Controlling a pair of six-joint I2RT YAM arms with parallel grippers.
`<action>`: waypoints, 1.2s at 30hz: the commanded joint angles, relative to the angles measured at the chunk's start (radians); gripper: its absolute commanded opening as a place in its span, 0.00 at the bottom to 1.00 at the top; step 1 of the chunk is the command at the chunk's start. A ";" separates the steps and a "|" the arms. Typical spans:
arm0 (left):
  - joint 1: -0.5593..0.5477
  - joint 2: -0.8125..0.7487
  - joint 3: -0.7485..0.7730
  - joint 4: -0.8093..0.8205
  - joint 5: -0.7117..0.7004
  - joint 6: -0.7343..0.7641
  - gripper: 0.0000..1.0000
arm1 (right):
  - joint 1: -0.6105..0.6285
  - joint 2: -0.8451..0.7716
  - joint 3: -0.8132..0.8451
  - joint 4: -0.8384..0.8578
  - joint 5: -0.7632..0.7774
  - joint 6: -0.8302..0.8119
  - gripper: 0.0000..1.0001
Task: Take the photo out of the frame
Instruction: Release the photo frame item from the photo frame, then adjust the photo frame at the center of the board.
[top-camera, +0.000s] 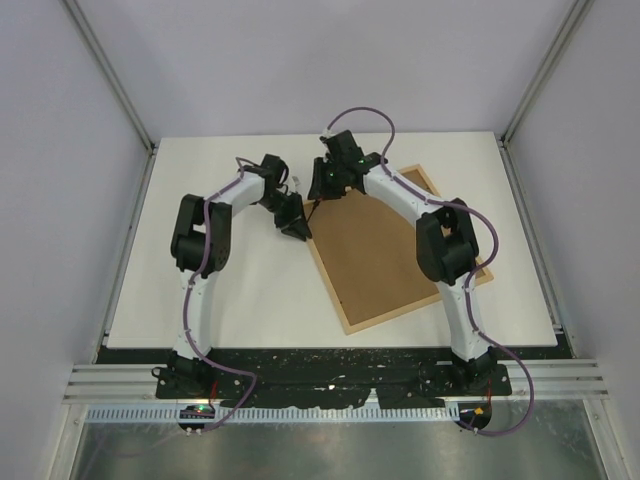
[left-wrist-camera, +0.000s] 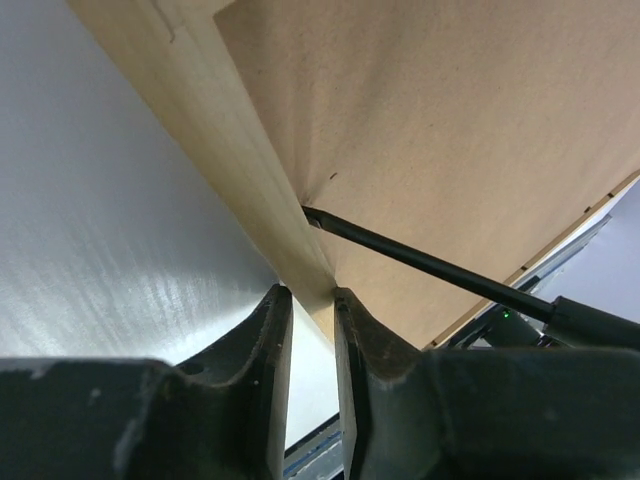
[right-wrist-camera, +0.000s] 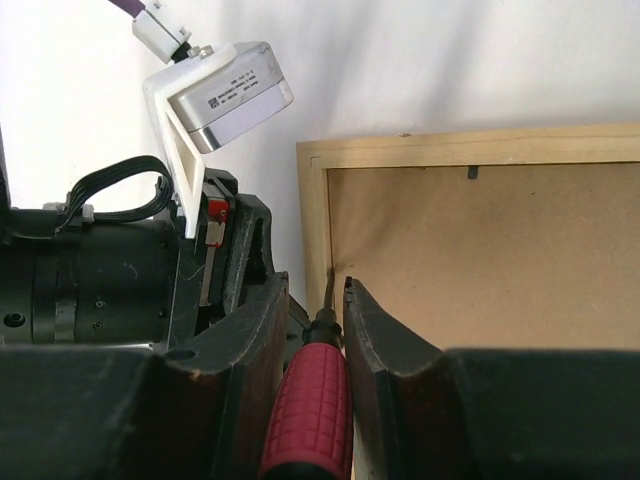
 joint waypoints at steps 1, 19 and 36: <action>-0.038 -0.029 0.045 0.147 0.018 0.003 0.30 | -0.042 -0.072 0.052 -0.032 -0.175 0.004 0.08; -0.046 -0.015 0.107 0.040 -0.088 0.058 0.48 | -0.750 -0.483 -0.525 0.232 -0.047 -0.340 0.08; -0.046 -0.023 0.116 0.017 -0.131 0.099 0.56 | -0.907 -0.627 -0.841 0.387 0.073 -0.443 0.08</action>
